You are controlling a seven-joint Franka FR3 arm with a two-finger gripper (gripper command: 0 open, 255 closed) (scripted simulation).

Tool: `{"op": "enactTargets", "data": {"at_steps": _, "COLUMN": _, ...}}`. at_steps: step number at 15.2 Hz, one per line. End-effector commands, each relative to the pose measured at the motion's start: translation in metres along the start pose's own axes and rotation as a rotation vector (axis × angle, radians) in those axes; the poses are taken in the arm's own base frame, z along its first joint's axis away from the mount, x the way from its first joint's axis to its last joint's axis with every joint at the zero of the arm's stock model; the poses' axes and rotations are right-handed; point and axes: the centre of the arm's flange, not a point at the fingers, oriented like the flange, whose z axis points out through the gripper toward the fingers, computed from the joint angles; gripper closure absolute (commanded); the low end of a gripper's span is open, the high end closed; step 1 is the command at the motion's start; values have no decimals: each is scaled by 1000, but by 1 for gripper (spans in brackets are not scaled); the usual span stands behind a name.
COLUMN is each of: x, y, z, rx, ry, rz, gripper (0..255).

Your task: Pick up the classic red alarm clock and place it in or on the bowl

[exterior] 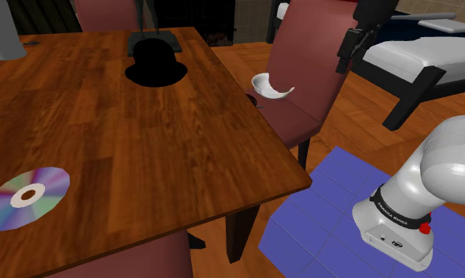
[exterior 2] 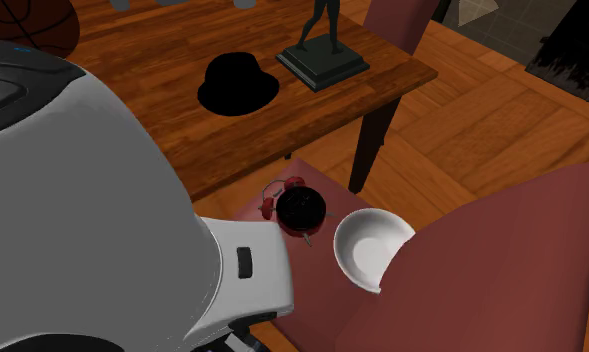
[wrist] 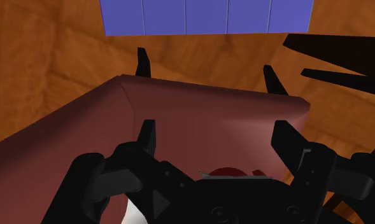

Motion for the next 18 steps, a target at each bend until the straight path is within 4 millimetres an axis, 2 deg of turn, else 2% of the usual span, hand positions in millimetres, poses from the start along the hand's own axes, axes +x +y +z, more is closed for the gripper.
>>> {"op": "enactTargets", "data": {"at_steps": 1, "x": 0, "y": 0, "z": 0, "rx": 0, "ry": 0, "rz": 0, "gripper": 0}}
{"op": "enactTargets", "data": {"at_steps": 10, "x": 96, "y": 17, "z": 64, "rx": 124, "ry": 43, "rz": -159, "gripper": 0}}
{"op": "enactTargets", "data": {"at_steps": 18, "x": 184, "y": 12, "z": 117, "rx": 234, "ry": 81, "rz": -300, "gripper": 0}}
